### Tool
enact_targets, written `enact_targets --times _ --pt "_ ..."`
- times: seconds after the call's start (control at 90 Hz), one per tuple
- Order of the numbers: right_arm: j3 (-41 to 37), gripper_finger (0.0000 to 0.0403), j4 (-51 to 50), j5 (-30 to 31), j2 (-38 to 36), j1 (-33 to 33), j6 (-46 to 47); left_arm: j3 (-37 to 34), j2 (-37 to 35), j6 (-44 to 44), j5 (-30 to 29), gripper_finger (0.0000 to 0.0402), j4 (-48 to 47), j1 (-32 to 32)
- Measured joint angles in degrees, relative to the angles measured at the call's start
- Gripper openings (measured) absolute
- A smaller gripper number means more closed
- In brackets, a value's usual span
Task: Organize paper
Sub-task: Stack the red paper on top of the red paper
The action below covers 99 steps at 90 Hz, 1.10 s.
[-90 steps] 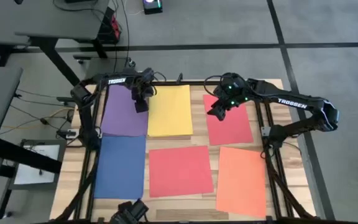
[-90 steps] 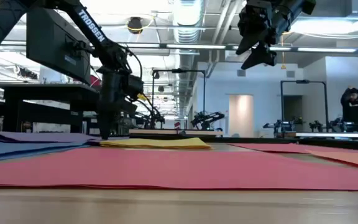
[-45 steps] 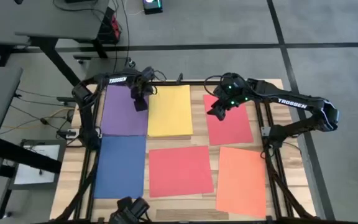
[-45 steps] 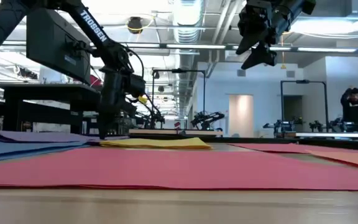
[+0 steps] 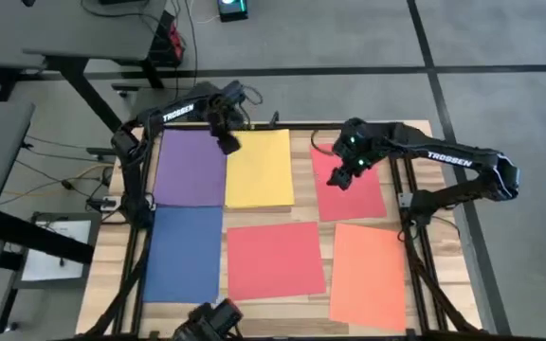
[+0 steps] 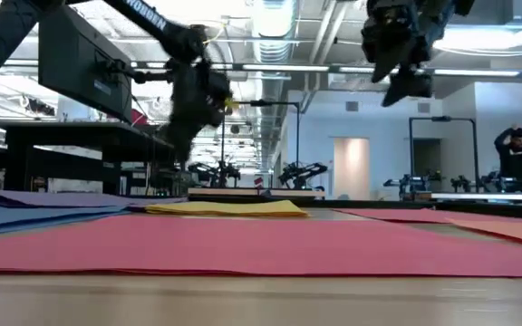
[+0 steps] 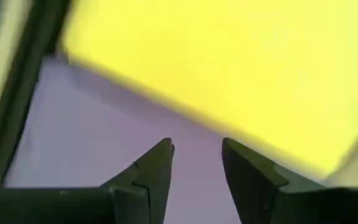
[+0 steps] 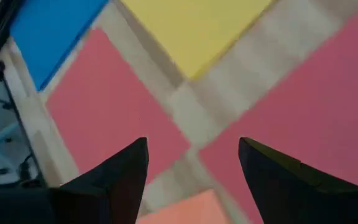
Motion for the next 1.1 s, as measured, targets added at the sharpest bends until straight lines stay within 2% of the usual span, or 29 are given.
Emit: enact_targets --times 0.144,0.322,0.411,0.611,0.822,0.989,1.1 --pt "-5.9 0.0240 5.0 3.3 -0.9 8.8 13.0 5.5 -0.2 -5.8 11.7 0.0125 0.0 -5.9" --pt "-16.9 0.0240 22.5 3.0 -0.6 15.6 26.9 3.6 -0.2 -3.6 13.3 0.0125 -0.5 -16.8" --pt "-21.4 0.0240 29.3 3.0 -0.6 16.8 31.6 2.3 -0.2 -4.7 11.8 0.0125 0.5 -22.2" --pt "-29.7 0.0240 38.8 3.5 -0.5 18.9 37.3 -1.8 -0.2 -13.1 8.7 0.0125 6.7 -33.3" --pt "-34.6 0.0240 42.3 7.5 -0.5 22.4 37.5 -8.2 -0.1 -30.8 6.7 0.0125 17.8 -43.7" --pt "-35.4 0.0240 43.3 9.4 1.5 23.4 35.9 -12.8 -0.1 -39.8 -0.3 0.0125 26.0 -51.0" --pt "-35.5 0.0240 48.8 9.5 5.7 24.2 35.6 -16.7 -0.1 -46.7 -5.4 0.0125 30.1 -53.1"
